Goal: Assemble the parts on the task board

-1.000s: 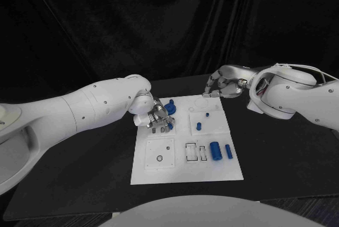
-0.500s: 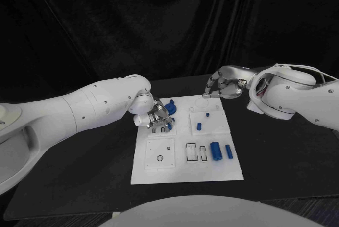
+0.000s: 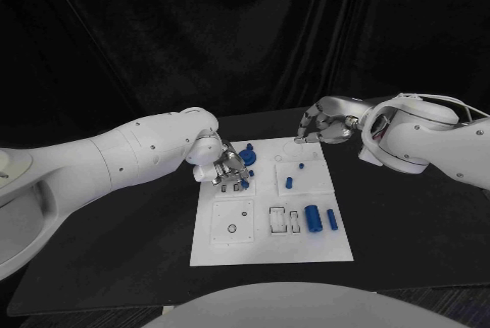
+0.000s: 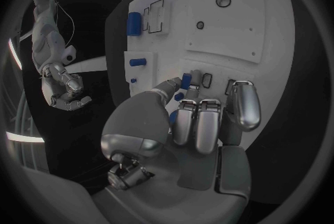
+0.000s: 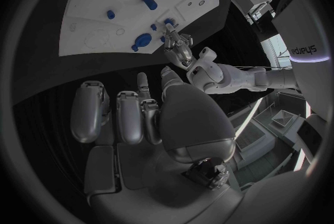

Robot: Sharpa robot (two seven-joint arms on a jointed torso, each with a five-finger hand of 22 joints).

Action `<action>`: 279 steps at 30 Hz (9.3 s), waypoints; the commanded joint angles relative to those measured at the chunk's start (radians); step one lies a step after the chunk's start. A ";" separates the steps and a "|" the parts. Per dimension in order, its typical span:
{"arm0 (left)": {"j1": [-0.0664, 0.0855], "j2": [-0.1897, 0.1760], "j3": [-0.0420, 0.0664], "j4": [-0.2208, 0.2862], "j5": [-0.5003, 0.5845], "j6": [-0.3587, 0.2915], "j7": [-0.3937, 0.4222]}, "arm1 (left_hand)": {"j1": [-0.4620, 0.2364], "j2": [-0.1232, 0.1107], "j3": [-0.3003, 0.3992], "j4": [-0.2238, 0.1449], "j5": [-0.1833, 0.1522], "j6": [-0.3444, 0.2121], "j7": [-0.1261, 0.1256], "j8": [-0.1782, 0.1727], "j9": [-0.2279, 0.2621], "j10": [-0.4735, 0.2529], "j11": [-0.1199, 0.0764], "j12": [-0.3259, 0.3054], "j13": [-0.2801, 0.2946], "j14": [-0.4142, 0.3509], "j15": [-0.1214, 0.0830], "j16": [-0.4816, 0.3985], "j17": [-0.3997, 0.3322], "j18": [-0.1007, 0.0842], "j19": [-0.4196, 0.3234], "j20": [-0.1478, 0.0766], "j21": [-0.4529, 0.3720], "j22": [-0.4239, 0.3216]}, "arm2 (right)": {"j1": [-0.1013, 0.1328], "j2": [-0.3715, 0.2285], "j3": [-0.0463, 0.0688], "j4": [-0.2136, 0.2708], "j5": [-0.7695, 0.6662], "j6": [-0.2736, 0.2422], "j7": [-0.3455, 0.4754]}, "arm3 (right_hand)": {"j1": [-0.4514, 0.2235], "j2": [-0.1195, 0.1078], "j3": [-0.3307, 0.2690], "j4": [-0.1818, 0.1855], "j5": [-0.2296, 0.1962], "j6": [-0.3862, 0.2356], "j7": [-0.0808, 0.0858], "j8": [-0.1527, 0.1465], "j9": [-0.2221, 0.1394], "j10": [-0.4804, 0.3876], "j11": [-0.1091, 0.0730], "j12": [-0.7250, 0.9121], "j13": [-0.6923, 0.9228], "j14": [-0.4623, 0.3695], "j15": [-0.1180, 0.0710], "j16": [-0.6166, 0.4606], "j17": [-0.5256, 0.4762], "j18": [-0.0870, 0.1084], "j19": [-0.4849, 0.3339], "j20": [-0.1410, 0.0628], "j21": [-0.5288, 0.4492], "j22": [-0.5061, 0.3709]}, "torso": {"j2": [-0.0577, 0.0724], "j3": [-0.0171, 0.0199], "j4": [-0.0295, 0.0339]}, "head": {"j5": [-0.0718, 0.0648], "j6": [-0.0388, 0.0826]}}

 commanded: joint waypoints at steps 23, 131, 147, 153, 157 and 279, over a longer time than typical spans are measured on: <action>-0.002 -0.036 0.001 0.047 0.000 -0.045 0.016 | -0.059 -0.034 0.129 -0.036 0.076 0.021 -0.008 0.016 0.043 0.097 -0.012 -0.002 0.250 0.102 -0.013 0.003 0.263 0.009 0.025 -0.003 0.003 0.040 | -0.009 -0.005 0.001 -0.001 -0.001 0.025 -0.022 | 0.030 0.001 0.004 -0.022 0.009 -0.004 0.002 0.006 0.001 0.104 0.010 0.003 0.263 0.044 0.009 -0.006 -0.005 0.014 -0.003 0.008 -0.009 0.164 | 0.000 -0.0001 0.0004 | 0.004 0.000; -0.024 -0.104 0.000 0.087 -0.149 -0.033 0.001 | -0.094 -0.037 0.147 -0.016 0.014 -0.002 -0.010 0.035 0.097 0.076 -0.013 -0.021 0.228 0.102 -0.014 0.003 0.263 0.011 0.023 -0.006 -0.017 0.037 | -0.036 0.000 0.001 -0.014 -0.001 0.067 -0.025 | 0.035 0.007 0.006 -0.028 0.015 -0.003 0.002 0.005 0.000 0.096 0.011 -0.003 0.251 0.040 0.010 -0.017 -0.021 0.018 -0.009 0.008 -0.028 0.159 | 0.000 -0.0001 -0.0013 | 0.018 0.000; -0.024 -0.136 0.000 0.148 -0.150 -0.085 0.017 | -0.098 -0.043 0.144 -0.016 0.014 0.003 -0.015 0.044 0.110 0.080 -0.017 -0.017 0.232 0.102 -0.018 0.003 0.263 0.009 0.033 -0.008 -0.012 0.044 | -0.041 -0.004 0.001 -0.016 -0.001 0.069 -0.027 | 0.036 0.007 0.006 -0.029 0.015 -0.003 0.002 0.005 0.000 0.096 0.011 -0.003 0.251 0.039 0.010 -0.018 -0.023 0.018 -0.009 0.008 -0.030 0.159 | -0.001 -0.0003 -0.0004 | 0.016 0.000; -0.024 -0.145 0.000 0.165 -0.150 -0.108 0.030 | -0.097 -0.045 0.146 -0.019 0.017 0.006 -0.017 0.049 0.116 0.082 -0.020 -0.016 0.234 0.102 -0.020 0.003 0.263 0.009 0.036 -0.010 -0.012 0.046 | -0.044 -0.005 0.001 -0.017 -0.001 0.071 -0.029 | 0.036 0.007 0.006 -0.029 0.015 -0.003 0.002 0.005 0.000 0.096 0.011 -0.003 0.251 0.039 0.010 -0.018 -0.023 0.018 -0.009 0.008 -0.030 0.159 | -0.002 0.0000 -0.0002 | 0.015 0.000; -0.024 -0.154 0.000 0.179 -0.150 -0.132 0.038 | -0.096 -0.045 0.146 -0.019 0.018 0.006 -0.018 0.050 0.118 0.081 -0.020 -0.017 0.232 0.102 -0.021 0.003 0.263 0.009 0.037 -0.011 -0.011 0.046 | -0.045 -0.005 0.001 -0.018 -0.001 0.071 -0.029 | 0.037 0.008 0.006 -0.030 0.015 -0.003 0.002 0.005 0.000 0.096 0.011 -0.003 0.251 0.039 0.010 -0.017 -0.022 0.018 -0.009 0.008 -0.030 0.159 | -0.002 0.0003 -0.0002 | 0.015 0.000; -0.052 -0.202 0.000 0.234 -0.150 -0.267 0.149 | -0.070 -0.049 0.092 0.051 -0.127 -0.079 -0.024 0.144 0.279 0.042 -0.025 -0.059 0.187 0.095 -0.027 -0.003 0.254 0.013 0.031 -0.021 -0.054 0.043 | -0.065 -0.013 0.001 -0.020 0.022 0.066 -0.020 | 0.051 0.007 0.007 -0.049 0.022 -0.038 0.006 -0.011 -0.008 0.090 0.009 -0.007 0.243 0.036 0.008 -0.026 -0.035 0.022 -0.015 0.008 -0.052 0.153 | 0.001 0.0000 -0.0013 | 0.021 0.000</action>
